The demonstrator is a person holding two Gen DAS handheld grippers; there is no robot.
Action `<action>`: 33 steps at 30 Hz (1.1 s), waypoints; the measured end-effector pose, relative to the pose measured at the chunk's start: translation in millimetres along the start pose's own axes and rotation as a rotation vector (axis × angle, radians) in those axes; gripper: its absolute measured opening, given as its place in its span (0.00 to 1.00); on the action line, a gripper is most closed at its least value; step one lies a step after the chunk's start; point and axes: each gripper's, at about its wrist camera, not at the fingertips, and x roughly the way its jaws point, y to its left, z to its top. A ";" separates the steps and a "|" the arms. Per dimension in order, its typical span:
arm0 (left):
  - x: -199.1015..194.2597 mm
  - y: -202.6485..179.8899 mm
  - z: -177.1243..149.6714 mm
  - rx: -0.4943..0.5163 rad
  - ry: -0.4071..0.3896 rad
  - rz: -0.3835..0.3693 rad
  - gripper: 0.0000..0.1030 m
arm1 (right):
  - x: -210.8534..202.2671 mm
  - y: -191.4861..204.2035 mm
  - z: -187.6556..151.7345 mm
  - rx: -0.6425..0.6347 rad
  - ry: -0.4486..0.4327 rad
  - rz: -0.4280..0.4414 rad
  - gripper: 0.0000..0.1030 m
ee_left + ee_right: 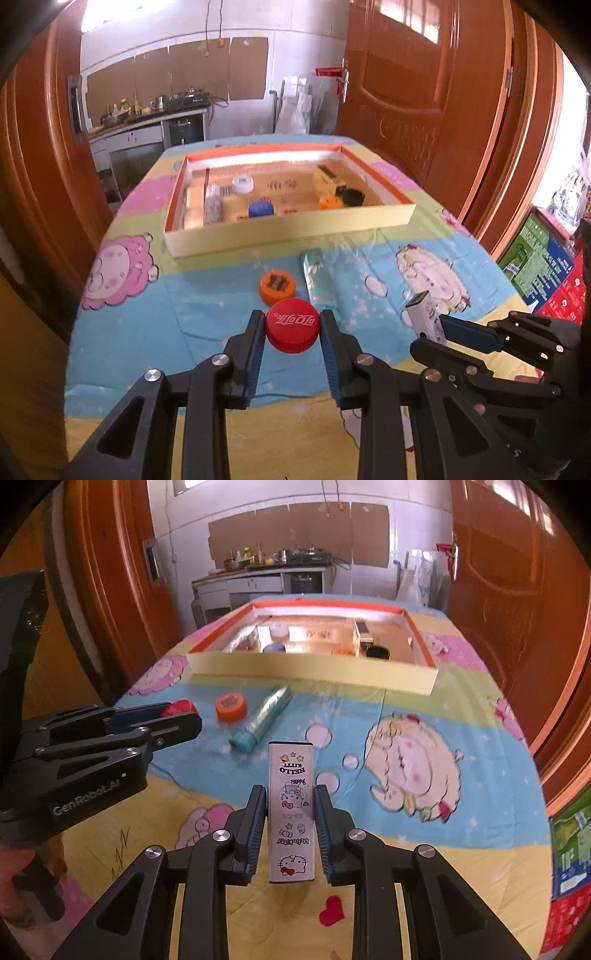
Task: Organize rigid objects
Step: 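Carry the Hello Kitty box and red cap over the tray with both grippers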
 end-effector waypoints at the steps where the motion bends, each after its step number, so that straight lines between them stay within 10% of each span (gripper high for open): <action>1: -2.8 -0.2 3.1 0.003 -0.007 0.000 0.29 | -1.5 0.1 2.4 -0.005 -0.005 -0.003 0.26; 33: 13.5 32.5 115.7 -0.014 -0.102 0.033 0.30 | 18.0 -17.2 118.6 -0.077 -0.051 -0.015 0.26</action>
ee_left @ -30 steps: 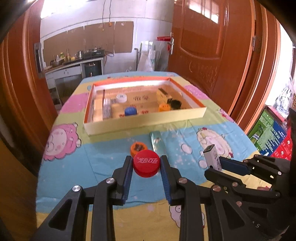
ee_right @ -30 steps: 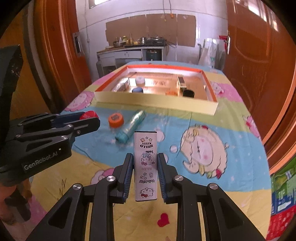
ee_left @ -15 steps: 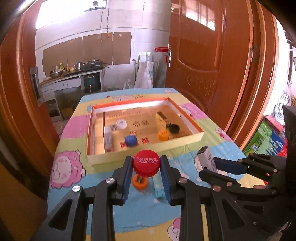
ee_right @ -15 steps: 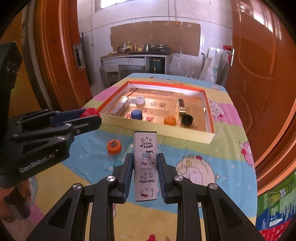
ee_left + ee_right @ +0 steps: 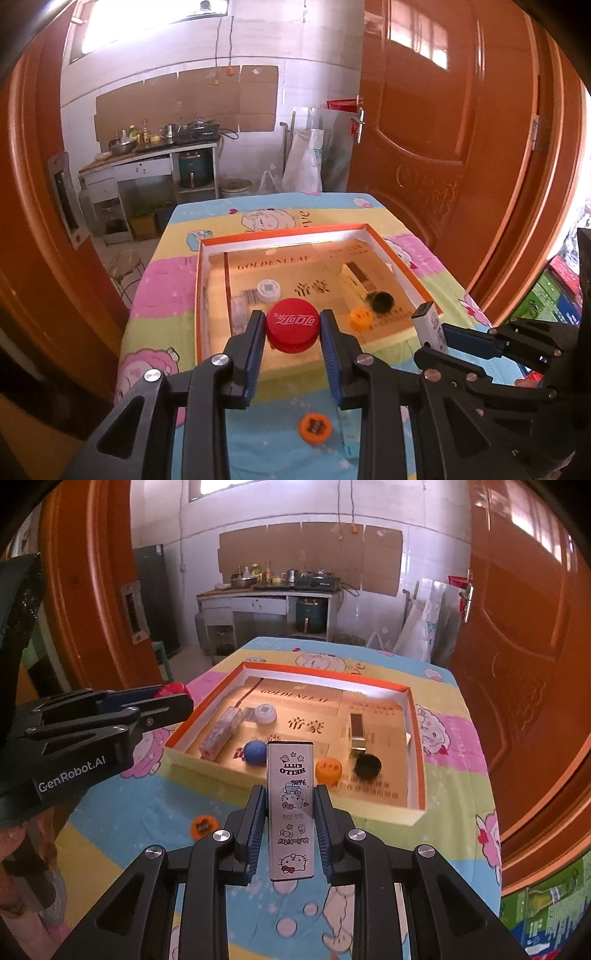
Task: Organize rigid objects
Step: 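Carry the Hello Kitty box and red cap over the tray with both grippers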
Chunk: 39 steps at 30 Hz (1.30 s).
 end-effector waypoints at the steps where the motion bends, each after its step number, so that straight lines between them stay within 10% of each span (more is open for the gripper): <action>1: 3.9 1.7 2.4 -0.002 0.003 0.002 0.30 | 3.7 -0.5 2.8 0.000 0.003 -0.001 0.26; 39: 178.6 89.7 47.1 -0.165 0.210 0.070 0.30 | 176.5 -40.3 80.4 0.090 0.163 0.040 0.26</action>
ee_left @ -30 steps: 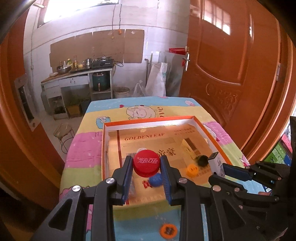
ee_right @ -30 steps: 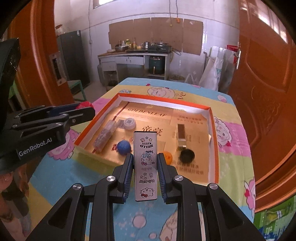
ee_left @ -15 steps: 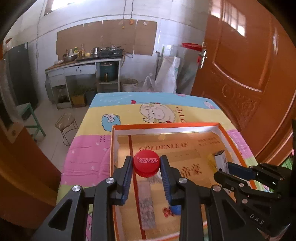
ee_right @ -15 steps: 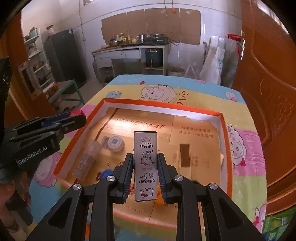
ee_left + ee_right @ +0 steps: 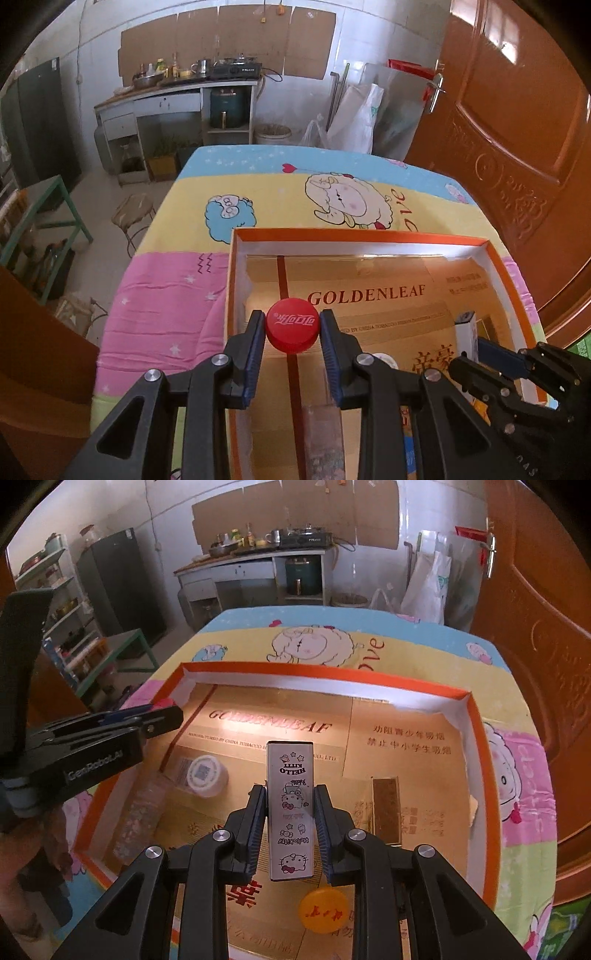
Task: Organize rigid objects
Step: 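Carry the Hello Kitty box and red cap over the tray with both grippers, then lower the box and red cap into the tray and open both grippers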
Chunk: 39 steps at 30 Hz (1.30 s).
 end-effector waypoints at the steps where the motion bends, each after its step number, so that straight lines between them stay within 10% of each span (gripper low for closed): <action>1: 2.1 -0.3 0.6 -0.002 0.001 -0.004 0.30 | 1.9 0.2 -0.3 -0.004 0.003 0.000 0.26; 39: 2.3 1.2 0.4 -0.018 0.002 -0.044 0.43 | 15.4 -2.2 -4.4 -0.001 0.022 0.002 0.30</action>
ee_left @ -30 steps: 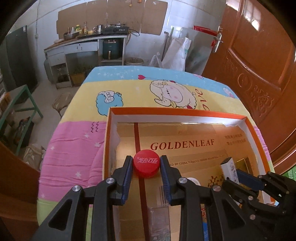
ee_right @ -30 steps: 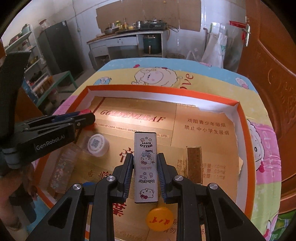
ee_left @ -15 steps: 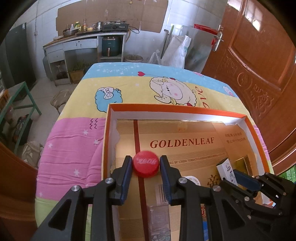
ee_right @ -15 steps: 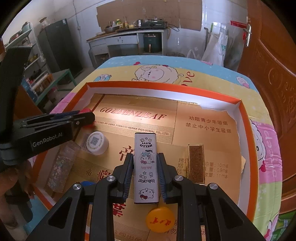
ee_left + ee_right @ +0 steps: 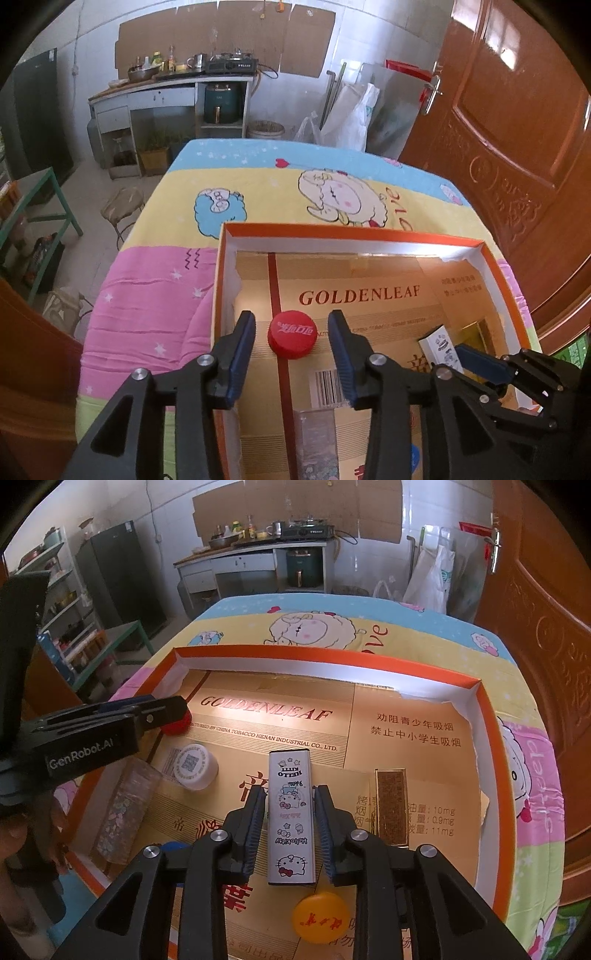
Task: Organize rigid objects
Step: 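Lower the box and red cap into the tray and open both grippers, then withdraw both grippers toward the teal tube and orange cap on the cloth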
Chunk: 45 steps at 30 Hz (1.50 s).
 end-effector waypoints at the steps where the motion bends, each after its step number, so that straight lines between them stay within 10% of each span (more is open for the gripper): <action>1: -2.5 -0.6 0.3 0.000 -0.006 -0.004 0.45 | -1.5 -0.1 0.1 0.000 -0.002 0.002 0.31; 45: -96.4 -29.1 -29.3 0.051 -0.160 0.003 0.45 | -79.0 15.9 -25.9 0.007 -0.097 -0.022 0.36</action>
